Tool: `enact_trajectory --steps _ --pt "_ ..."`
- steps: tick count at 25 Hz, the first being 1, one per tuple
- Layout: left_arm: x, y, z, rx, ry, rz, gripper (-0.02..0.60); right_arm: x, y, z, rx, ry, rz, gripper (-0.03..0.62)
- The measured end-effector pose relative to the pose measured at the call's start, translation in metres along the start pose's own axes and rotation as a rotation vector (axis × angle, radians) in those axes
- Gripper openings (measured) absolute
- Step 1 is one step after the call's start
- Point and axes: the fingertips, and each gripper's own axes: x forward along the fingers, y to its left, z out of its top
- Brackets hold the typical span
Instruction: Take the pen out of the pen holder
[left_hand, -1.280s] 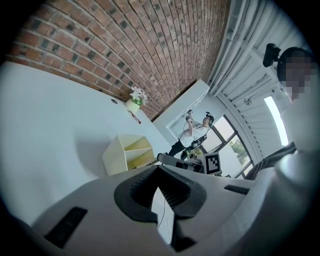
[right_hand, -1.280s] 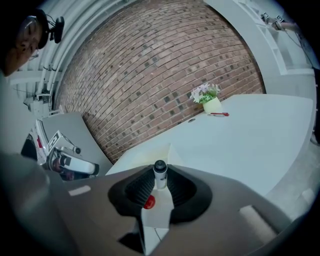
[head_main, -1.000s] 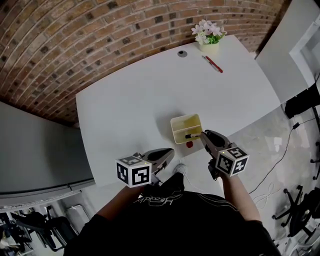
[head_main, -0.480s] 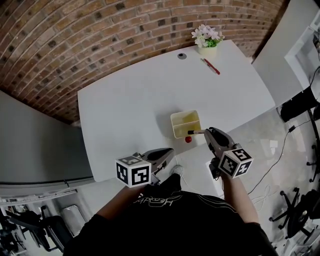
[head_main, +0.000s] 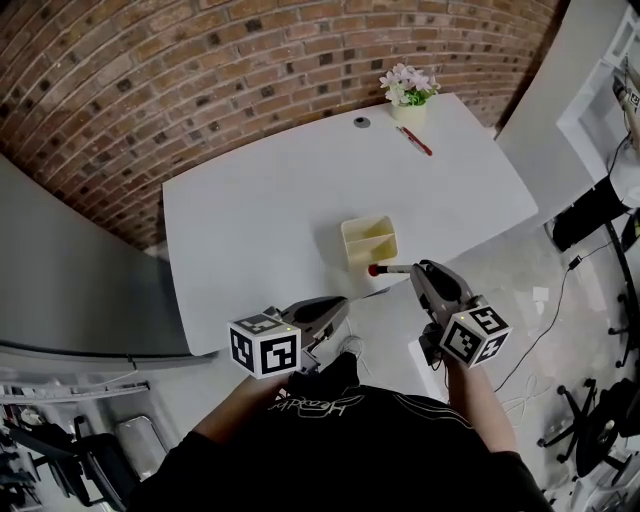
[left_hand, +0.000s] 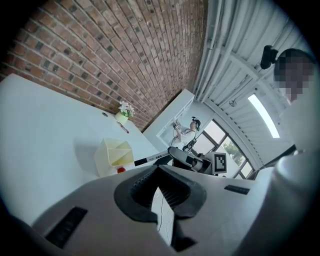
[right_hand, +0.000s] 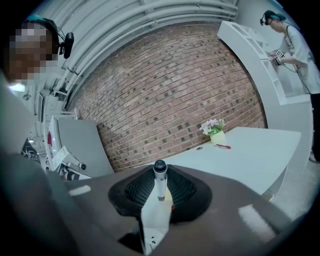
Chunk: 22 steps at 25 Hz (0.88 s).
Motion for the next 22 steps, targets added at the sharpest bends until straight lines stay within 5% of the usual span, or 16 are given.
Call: enact_trajectory --steps 22 --pt "-0.071 -0.1 -0.019 0.159 -0.179 -0.061 0.003 -0.113 0.108 0.009 -0.137 -0.105 0.1 0.08"
